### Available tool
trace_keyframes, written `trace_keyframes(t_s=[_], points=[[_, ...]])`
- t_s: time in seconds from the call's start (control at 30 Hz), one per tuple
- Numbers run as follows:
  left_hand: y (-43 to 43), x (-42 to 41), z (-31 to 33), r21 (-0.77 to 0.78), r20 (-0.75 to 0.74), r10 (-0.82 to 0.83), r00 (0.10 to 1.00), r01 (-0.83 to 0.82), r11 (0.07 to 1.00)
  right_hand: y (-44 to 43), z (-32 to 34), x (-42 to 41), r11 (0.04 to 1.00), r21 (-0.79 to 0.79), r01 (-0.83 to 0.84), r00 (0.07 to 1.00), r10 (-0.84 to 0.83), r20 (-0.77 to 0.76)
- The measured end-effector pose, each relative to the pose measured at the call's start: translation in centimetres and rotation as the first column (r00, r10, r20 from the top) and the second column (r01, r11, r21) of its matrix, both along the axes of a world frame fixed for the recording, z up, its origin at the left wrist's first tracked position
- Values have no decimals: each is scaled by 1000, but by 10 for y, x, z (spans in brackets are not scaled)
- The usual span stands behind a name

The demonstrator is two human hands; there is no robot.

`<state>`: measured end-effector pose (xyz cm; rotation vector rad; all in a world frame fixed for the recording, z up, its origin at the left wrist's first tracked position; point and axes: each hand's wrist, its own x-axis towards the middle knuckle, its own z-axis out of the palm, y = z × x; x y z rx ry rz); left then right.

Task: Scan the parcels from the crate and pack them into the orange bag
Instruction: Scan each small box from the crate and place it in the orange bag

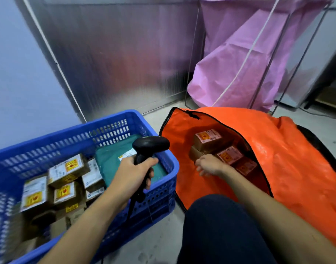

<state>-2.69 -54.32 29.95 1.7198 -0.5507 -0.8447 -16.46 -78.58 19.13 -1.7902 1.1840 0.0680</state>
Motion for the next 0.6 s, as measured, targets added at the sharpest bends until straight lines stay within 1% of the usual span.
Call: trace_keyframes(t_s=[0.07, 0.13, 0.2, 0.23, 0.27, 0.3, 0.33, 0.4, 0.43, 0.5, 0.53, 0.6], points=[[23, 5, 14, -4, 2, 24, 1000, -24, 1000, 19, 28, 18, 991, -51, -124, 992, 123, -21], [52, 11, 26, 3, 18, 33, 999, -33, 999, 38, 55, 34, 961, -124, -245, 969, 241, -48], [80, 21, 34, 19, 38, 50, 998, -51, 999, 50, 80, 46, 900, -219, -376, 925, 352, -142], [98, 28, 38, 33, 51, 77, 996, -79, 996, 57, 91, 53, 848, -290, -444, 893, 392, -220], [111, 34, 42, 44, 67, 102, 993, -105, 994, 60, 102, 58, 793, -368, -485, 870, 398, -290], [128, 41, 46, 49, 80, 137, 987, -142, 989, 66, 112, 66, 751, -430, -500, 863, 390, -322], [141, 46, 50, 46, 91, 166, 982, -171, 984, 69, 121, 73, 733, -471, -491, 869, 377, -320], [164, 57, 55, 46, 81, 252, 964, -256, 966, 78, 135, 94, 719, -467, -516, 856, 411, -313], [172, 62, 57, 41, 45, 297, 954, -299, 953, 83, 140, 104, 718, -437, -542, 840, 441, -317], [189, 73, 60, 4, -51, 383, 922, -383, 924, 99, 144, 128, 681, -403, -611, 791, 507, -343], [195, 78, 60, -9, -79, 406, 911, -408, 913, 110, 145, 138, 645, -414, -642, 767, 532, -360], [209, 88, 58, -23, -103, 436, 894, -441, 897, 137, 139, 162, 526, -449, -723, 690, 584, -427]])
